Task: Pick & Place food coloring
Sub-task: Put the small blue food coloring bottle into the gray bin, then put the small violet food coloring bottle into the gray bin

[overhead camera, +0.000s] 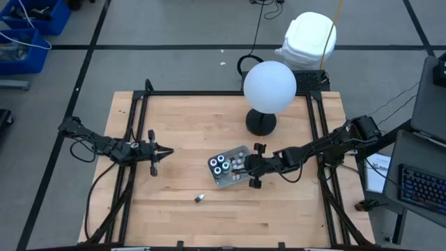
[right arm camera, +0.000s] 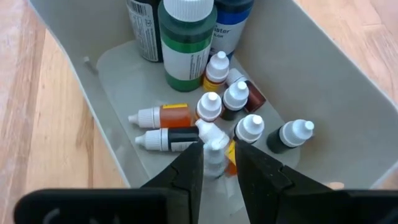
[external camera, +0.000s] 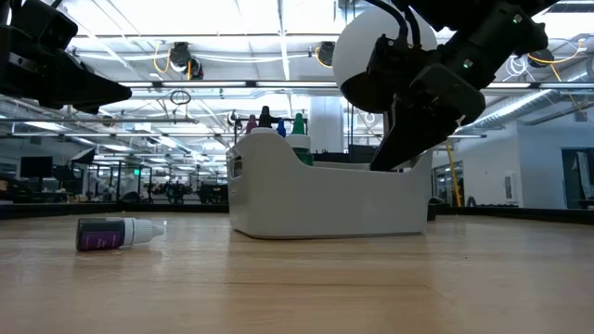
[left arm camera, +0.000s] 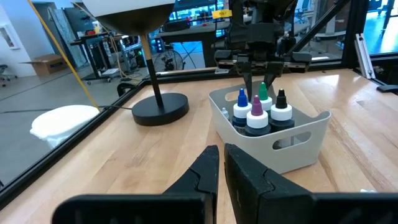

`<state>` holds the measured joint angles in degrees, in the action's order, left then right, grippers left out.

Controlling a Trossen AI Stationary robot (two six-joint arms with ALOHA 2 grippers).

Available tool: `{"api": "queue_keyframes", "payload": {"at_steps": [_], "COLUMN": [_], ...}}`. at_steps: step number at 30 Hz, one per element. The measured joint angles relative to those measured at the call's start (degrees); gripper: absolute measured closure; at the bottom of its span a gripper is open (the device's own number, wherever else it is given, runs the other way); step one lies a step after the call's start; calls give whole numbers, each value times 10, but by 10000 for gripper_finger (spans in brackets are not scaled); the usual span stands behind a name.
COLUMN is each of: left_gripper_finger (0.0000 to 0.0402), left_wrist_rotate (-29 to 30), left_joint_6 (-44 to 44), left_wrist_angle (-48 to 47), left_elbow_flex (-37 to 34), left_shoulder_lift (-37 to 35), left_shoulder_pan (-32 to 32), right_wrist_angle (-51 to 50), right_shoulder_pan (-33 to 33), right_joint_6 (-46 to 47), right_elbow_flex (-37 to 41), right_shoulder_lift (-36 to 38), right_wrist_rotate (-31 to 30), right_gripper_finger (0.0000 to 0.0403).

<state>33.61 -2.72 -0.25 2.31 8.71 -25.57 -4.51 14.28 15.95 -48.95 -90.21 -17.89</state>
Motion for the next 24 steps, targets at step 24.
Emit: {"api": "queue_keyframes", "payload": {"at_steps": [24], "left_gripper_finger": [366], "left_wrist_rotate": [54], "left_joint_6": [-33], "left_wrist_angle": [1], "left_elbow_flex": [0], "left_shoulder_lift": [4], "left_shoulder_pan": [0], "right_wrist_angle": [13], "right_shoulder_pan": [51], "right_joint_6": [-217], "right_elbow_flex": [-3], "right_shoulder_lift": [196], "right_wrist_rotate": [3], "right_gripper_finger": [342]}}
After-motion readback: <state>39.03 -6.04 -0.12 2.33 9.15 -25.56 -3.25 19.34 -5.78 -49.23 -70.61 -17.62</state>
